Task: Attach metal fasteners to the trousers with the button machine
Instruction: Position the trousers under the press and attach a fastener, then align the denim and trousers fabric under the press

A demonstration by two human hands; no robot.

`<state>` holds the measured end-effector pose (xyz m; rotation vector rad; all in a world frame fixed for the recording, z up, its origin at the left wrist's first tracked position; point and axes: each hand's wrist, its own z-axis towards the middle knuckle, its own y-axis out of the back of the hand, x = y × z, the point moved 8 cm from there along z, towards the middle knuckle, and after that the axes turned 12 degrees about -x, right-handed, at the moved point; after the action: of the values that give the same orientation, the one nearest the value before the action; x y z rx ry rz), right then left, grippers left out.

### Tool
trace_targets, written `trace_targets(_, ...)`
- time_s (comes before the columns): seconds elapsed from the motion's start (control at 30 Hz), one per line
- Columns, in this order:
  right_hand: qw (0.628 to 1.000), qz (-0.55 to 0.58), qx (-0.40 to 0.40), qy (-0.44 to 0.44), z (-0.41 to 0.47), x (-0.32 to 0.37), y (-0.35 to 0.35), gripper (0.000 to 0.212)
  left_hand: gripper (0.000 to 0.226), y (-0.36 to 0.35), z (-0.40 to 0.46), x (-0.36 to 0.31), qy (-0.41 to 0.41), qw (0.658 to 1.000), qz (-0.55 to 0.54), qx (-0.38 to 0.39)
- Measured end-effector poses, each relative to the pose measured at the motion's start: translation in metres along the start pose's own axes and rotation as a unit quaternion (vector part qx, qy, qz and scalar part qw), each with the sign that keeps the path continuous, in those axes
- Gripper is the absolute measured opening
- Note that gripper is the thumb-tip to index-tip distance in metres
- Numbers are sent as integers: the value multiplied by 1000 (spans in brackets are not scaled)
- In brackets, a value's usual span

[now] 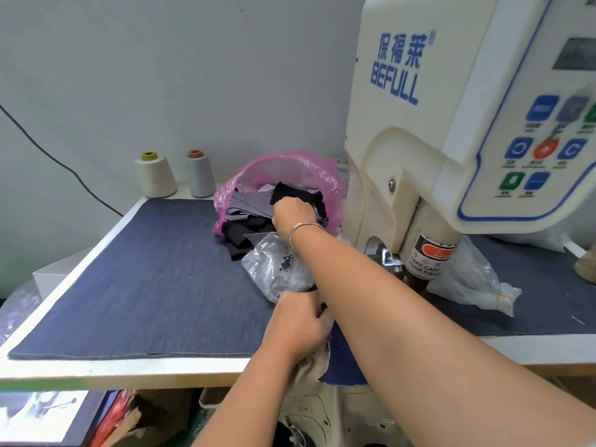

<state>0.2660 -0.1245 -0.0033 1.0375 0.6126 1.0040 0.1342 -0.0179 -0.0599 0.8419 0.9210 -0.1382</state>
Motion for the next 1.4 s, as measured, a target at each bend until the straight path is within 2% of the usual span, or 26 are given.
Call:
trace_targets(0.07, 1000, -19, -14, 2, 3, -2, -2, 22, 23, 1, 1, -2, -13, 1000, 7, -7)
trace_targets(0.17, 1000, -4, -5, -29, 6, -9, -6, 20, 39, 0, 3, 1, -18, 1000, 13, -10)
trace_targets(0.27, 996, 21, -59, -62, 9, -14, 2, 18, 29, 0, 3, -1, -20, 1000, 14, -6)
trace_targets(0.37, 962, 124, -193, -146, 6, -23, 31, 25, 25, 0, 2, -3, -26, 1000, 8, -12)
trace_targets(0.4, 948, 169, -214, -167, 4, -24, 39, 24, 26, 0, 3, -1, -24, 1000, 6, -16)
trace_targets(0.5, 920, 281, -198, -188, -5, -19, 50, 17, 30, -2, 3, -1, -33, 999, 19, -14)
trace_targets(0.53, 893, 347, -195, -210, -12, -19, 54, 17, 31, -3, 2, -2, -39, 999, 23, -9)
trace_targets(0.63, 753, 562, -201, -277, -46, -16, 69, 21, 36, -4, 3, 7, -5, 1000, -2, -10)
trace_targets(0.67, 719, 605, -188, -287, -60, -12, 74, 22, 38, -4, 4, 10, 11, 1000, -4, -8)
trace_targets(0.77, 665, 699, -81, -250, -105, 4, 85, 20, 32, -10, 2, 15, 80, 996, 19, 31)
trace_targets(0.8, 665, 711, -43, -223, -122, 5, 91, 22, 31, -11, 0, 21, 114, 993, -22, 37)
trace_targets(0.83, 688, 699, -11, -193, -140, 4, 96, 24, 30, -13, -1, 25, 145, 985, -76, 44)
trace_targets(0.9, 788, 599, 37, -137, -175, -6, 103, 29, 24, -13, 0, 31, 173, 973, -135, 69)
trace_targets(0.97, 879, 463, 43, -101, -205, -22, 104, 29, 26, -11, 3, 21, 166, 963, -196, 87)
trace_targets(1.0, 905, 415, 32, -84, -216, -30, 104, 27, 27, -8, 5, 14, 156, 956, -231, 89)
trace_targets(1.07, 934, 352, 27, -58, -234, -40, 101, 21, 22, -4, 5, -6, 123, 949, -271, 106)
trace_targets(1.17, 955, 292, 20, -53, -246, -48, 103, 17, 8, -4, 1, -29, 87, 932, -295, 191)
trace_targets(1.23, 950, 309, 9, -47, -249, -49, 110, 15, 9, -1, -3, -37, 78, 931, -283, 218)
trace_targets(1.3, 925, 375, 14, -63, -254, -54, 115, 16, 5, 2, -6, -43, 79, 932, -283, 213)
trace_targets(1.4, 876, 460, 5, -144, -260, -80, 120, 23, 13, 9, -12, -41, 53, 950, -258, 168)
